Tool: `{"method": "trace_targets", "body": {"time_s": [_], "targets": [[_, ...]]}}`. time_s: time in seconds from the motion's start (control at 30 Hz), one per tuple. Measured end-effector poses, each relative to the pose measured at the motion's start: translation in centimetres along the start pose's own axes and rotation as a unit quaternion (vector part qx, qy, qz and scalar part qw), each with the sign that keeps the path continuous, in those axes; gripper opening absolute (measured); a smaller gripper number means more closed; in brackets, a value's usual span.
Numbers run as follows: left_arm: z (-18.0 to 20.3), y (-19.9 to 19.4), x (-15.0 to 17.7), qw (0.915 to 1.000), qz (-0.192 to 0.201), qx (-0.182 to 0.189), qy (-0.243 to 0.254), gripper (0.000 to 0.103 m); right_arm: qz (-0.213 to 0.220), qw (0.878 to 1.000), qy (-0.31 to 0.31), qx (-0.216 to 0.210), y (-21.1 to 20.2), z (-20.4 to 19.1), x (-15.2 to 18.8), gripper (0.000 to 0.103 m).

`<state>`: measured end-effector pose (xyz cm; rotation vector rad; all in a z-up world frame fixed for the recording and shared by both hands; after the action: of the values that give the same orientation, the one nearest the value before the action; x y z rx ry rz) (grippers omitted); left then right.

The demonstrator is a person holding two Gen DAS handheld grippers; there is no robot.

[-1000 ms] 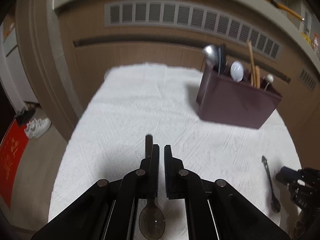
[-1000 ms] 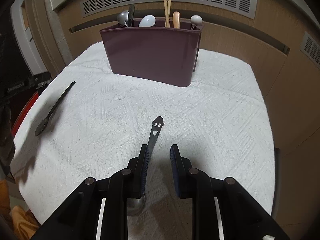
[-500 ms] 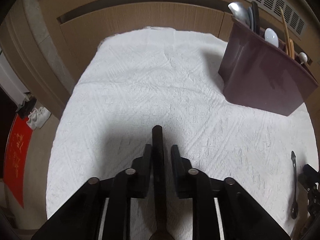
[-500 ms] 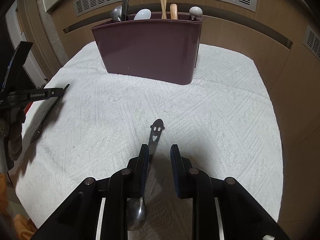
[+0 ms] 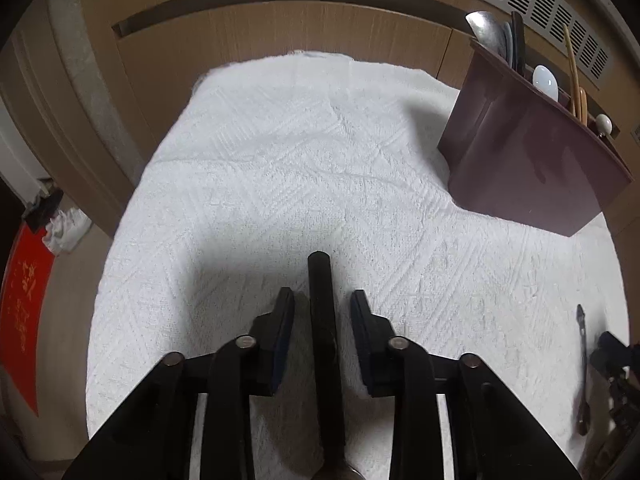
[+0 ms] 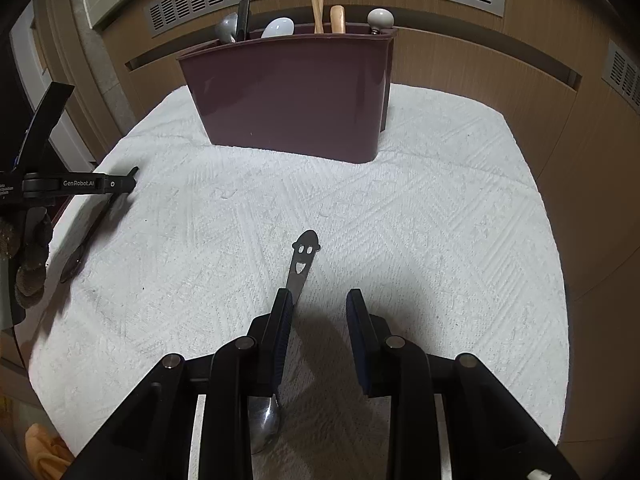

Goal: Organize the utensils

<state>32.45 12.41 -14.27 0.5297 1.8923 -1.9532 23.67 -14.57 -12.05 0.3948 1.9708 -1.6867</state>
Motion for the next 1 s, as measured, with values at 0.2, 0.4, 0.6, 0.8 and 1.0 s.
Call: {"method": "trace_targets", "body": {"time_s": [0.2, 0.4, 0.6, 0.8, 1.0], "targets": [[0.0, -3.9, 0.4, 0.9961, 0.078, 0.020, -0.036, 0.012, 0.009, 1.000, -0.011, 0.006, -0.8, -0.2, -0.4, 0.027], [1.8, -12.7, 0.6, 0.9742, 0.222, 0.030, -0.031, 0.012, 0.002, 1.000, -0.016, 0.002, -0.4, -0.7, -1.0, 0.027], [3.4, -16.8, 1.4, 0.9583, 0.281, 0.053, -0.010, 0.012, -0.011, 1.000, -0.013, 0.006, 1.3, -1.3, -1.8, 0.027], [3.6, -17.6, 1.9, 0.9526, 0.298, 0.062, -0.007, 0.012, -0.013, 0.999, -0.012, 0.033, 3.4, -1.6, -2.9, 0.027], [3.3, -16.7, 2.4, 0.9572, 0.280, 0.070, -0.017, 0.012, -0.011, 0.998, -0.041, 0.046, 3.4, -2.4, -2.8, 0.024]]}}
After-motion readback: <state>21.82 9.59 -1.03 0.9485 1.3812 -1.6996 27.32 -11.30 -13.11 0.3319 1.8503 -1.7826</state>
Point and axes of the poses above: each gripper's, at about its wrist camera, not at the fingertips, and y roughly the way its jaws point, z to its right, x to its underside, the point moved 4 cm from there along y, roughly the way its jaws point, and after that the axes turned 3 degrees about y, right-handed, at the moved point
